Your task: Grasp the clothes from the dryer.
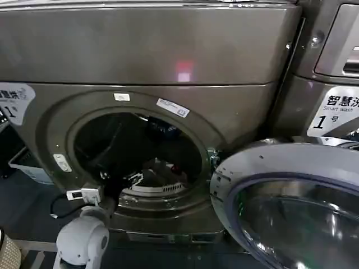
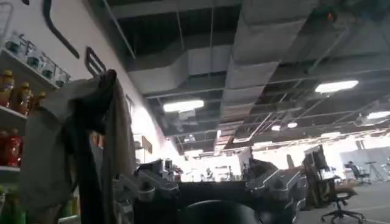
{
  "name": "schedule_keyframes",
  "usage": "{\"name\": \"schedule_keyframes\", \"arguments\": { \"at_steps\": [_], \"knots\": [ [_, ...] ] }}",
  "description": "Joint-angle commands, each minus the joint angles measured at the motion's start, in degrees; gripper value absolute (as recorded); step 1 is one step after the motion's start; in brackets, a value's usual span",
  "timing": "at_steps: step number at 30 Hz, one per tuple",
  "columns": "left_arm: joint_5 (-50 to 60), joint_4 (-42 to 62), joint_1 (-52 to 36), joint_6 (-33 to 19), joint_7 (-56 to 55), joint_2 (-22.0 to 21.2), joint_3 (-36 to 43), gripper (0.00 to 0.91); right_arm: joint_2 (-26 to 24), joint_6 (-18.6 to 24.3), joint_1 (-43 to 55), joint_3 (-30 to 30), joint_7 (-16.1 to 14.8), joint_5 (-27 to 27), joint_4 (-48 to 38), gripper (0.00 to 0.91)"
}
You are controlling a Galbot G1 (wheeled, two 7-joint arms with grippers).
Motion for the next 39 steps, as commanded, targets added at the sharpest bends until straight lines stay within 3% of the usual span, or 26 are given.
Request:
{"name": "schedule_keyframes", "arguments": {
  "at_steps": [1, 12, 21, 24, 28, 29, 31, 33, 35, 39],
  "knots": [
    [0.0, 0.2, -0.1, 2.8, 0.1, 0.0, 0.0, 0.907, 0.0, 0.0, 0.0, 0.1, 0.0, 0.0, 0.1, 0.907],
    [0.8, 1.0, -1.2, 2.8, 0.7, 0.3, 0.4, 0.907, 1.0, 1.1, -0.4, 0.1, -0.3, -0.4, 0.3, 0.907],
    [7.3, 7.2, -8.5, 2.8, 4.5, 0.9, 2.3, 0.907, 1.7, 1.5, -0.6, 0.0, -0.4, -0.2, 0.5, 0.907],
    [22.3, 11.1, -12.4, 2.8, 13.5, 1.5, 3.6, 0.907, 1.9, 1.7, -0.5, -0.4, -0.4, 0.1, 0.9, 0.907],
    [41.6, 14.2, -17.3, 1.9, 34.9, 3.2, 3.1, 0.907, 2.7, 2.0, -0.2, -1.2, -0.4, 0.1, 1.2, 0.907],
    [49.4, 15.9, -18.4, -2.4, 44.3, 3.3, 3.0, 0.907, 2.8, 2.0, -0.3, -1.3, -0.4, 0.2, 1.3, 0.907],
    [60.2, 17.9, -19.9, -7.3, 50.5, 3.4, 3.0, 0.907, 2.8, 2.0, -0.6, -1.2, -0.4, 0.3, 1.2, 0.907],
    [64.1, 18.7, -21.4, -14.4, 56.6, 3.1, 3.0, 0.907, 2.6, 2.1, -1.2, -0.7, -0.5, 0.5, 1.0, 0.907],
    [67.9, 19.3, -22.8, -17.8, 58.5, 2.8, 3.4, 0.907, 2.4, 2.3, -1.8, 0.0, -0.5, 0.8, 0.6, 0.907],
    [76.3, 20.9, -24.6, -35.6, 65.0, 2.8, 2.7, 0.907, 2.9, 2.5, -1.9, 0.1, -0.6, 0.9, 0.4, 0.907]
  ]
}}
